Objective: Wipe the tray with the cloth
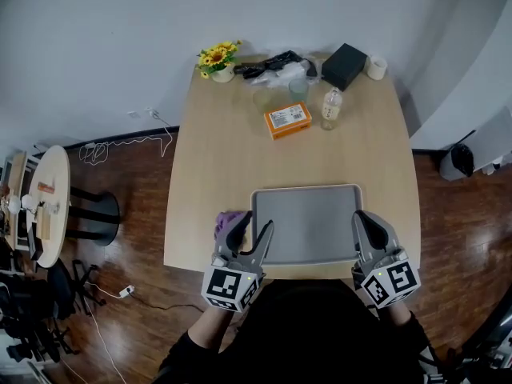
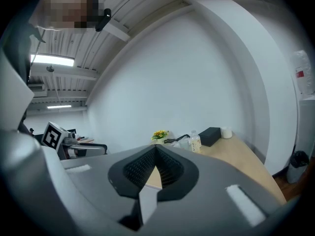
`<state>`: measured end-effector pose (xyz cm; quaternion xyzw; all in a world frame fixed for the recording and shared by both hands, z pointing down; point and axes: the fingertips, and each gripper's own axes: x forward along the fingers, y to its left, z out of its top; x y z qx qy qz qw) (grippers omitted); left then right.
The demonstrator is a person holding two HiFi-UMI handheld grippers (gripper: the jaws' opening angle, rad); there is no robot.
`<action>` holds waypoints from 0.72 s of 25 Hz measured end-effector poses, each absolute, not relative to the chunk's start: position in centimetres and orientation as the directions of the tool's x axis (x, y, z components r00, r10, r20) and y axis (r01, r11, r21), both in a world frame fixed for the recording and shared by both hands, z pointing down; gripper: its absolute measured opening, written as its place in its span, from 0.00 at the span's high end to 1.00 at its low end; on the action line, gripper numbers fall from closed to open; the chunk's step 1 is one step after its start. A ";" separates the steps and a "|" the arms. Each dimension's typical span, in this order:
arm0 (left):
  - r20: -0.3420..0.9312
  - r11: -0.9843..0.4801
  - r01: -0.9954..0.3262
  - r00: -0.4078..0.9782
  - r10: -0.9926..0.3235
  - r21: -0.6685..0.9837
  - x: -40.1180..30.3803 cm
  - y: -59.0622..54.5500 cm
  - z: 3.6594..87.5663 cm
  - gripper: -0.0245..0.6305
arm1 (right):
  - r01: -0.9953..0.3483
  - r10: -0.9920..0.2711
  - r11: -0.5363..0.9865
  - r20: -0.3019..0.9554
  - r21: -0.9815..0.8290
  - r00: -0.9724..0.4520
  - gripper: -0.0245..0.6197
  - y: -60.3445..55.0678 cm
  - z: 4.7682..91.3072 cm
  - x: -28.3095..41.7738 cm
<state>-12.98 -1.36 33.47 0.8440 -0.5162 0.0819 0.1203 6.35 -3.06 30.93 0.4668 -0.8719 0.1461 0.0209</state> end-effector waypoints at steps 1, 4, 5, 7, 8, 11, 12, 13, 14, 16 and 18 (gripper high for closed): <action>0.222 -0.461 -0.882 0.471 -0.854 0.099 -11.8 -1.0 32.2 0.80 | -0.818 -0.807 0.525 0.168 -0.234 -0.566 0.96 -3.0 30.8 6.2; 0.166 -0.526 -0.846 0.534 -0.829 0.094 -8.9 0.1 30.8 0.96 | -0.816 -0.808 0.530 0.154 -0.231 -0.568 0.96 -2.7 30.6 6.2; 0.173 -0.540 -0.835 0.550 -0.817 0.107 -8.3 0.4 31.1 0.96 | -0.817 -0.809 0.530 0.152 -0.229 -0.567 0.96 -2.6 30.5 6.3; 0.184 -0.550 -0.826 0.564 -0.805 0.124 -7.7 0.8 31.6 0.96 | -0.817 -0.809 0.531 0.152 -0.224 -0.568 0.96 -2.4 30.5 6.4; 0.189 -0.549 -0.827 0.562 -0.805 0.123 -7.7 0.8 31.7 0.96 | -0.817 -0.808 0.533 0.153 -0.222 -0.569 0.96 -2.4 30.6 6.4; 0.201 -0.543 -0.832 0.555 -0.808 0.114 -7.8 0.7 31.9 0.96 | -0.816 -0.806 0.536 0.156 -0.217 -0.571 0.96 -2.2 30.6 6.4; 0.204 -0.542 -0.832 0.554 -0.807 0.115 -7.8 0.7 32.0 0.96 | -0.816 -0.806 0.536 0.156 -0.217 -0.571 0.96 -2.2 30.6 6.4; 0.207 -0.542 -0.832 0.554 -0.806 0.116 -7.8 0.7 32.1 0.96 | -0.815 -0.805 0.537 0.156 -0.218 -0.572 0.96 -2.2 30.6 6.4; 0.208 -0.542 -0.832 0.555 -0.805 0.119 -7.8 0.7 32.2 0.96 | -0.814 -0.804 0.538 0.156 -0.218 -0.573 0.96 -2.2 30.6 6.3; 0.213 -0.543 -0.829 0.558 -0.802 0.130 -7.7 0.8 32.4 0.96 | -0.812 -0.802 0.541 0.158 -0.218 -0.576 0.96 -2.2 30.6 6.3; 0.220 -0.544 -0.827 0.562 -0.798 0.140 -7.7 0.8 32.6 0.96 | -0.811 -0.800 0.543 0.159 -0.218 -0.578 0.96 -2.2 30.7 6.2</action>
